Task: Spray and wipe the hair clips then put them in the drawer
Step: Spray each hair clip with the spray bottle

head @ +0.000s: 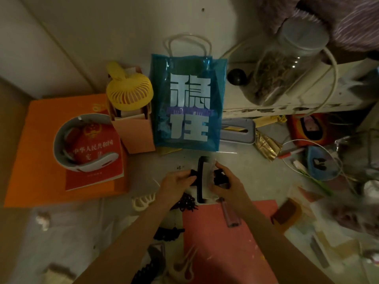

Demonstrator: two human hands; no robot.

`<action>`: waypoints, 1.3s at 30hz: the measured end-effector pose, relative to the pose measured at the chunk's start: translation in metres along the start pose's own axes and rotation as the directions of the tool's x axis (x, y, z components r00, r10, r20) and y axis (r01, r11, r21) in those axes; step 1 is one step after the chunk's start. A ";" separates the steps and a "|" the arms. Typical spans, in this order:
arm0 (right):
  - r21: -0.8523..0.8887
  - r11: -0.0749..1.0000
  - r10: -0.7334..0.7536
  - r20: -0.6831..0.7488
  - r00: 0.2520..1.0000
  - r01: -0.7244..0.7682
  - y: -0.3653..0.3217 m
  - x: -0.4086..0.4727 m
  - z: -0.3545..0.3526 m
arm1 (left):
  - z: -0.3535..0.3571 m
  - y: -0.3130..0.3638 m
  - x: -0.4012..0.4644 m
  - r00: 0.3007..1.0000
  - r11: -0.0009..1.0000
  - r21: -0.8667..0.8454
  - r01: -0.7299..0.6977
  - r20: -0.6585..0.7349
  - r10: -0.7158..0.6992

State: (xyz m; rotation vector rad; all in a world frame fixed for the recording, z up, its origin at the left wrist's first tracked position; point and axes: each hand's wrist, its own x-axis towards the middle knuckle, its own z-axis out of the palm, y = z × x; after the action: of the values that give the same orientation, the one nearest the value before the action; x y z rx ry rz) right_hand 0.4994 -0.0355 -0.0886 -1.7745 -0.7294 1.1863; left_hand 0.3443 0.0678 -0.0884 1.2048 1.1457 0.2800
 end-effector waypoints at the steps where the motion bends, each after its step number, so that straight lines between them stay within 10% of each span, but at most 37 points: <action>1: -0.002 1.000 0.008 -0.001 1.000 -0.008 0.004 0.003 -0.001 | 0.001 -0.003 0.004 1.000 1.000 0.013 0.010 0.004 -0.010; 39: -0.038 0.999 0.030 -0.164 0.986 -0.037 0.017 -0.040 0.002 | -0.002 -0.018 -0.030 0.977 0.950 0.283 -0.134 -0.121 0.174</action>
State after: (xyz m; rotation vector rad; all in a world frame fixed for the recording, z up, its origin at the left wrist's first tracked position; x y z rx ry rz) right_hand 0.4822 -0.0755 -0.0869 -1.8995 -0.6337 1.0399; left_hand 0.3226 0.0405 -0.0867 1.5435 1.2463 0.3401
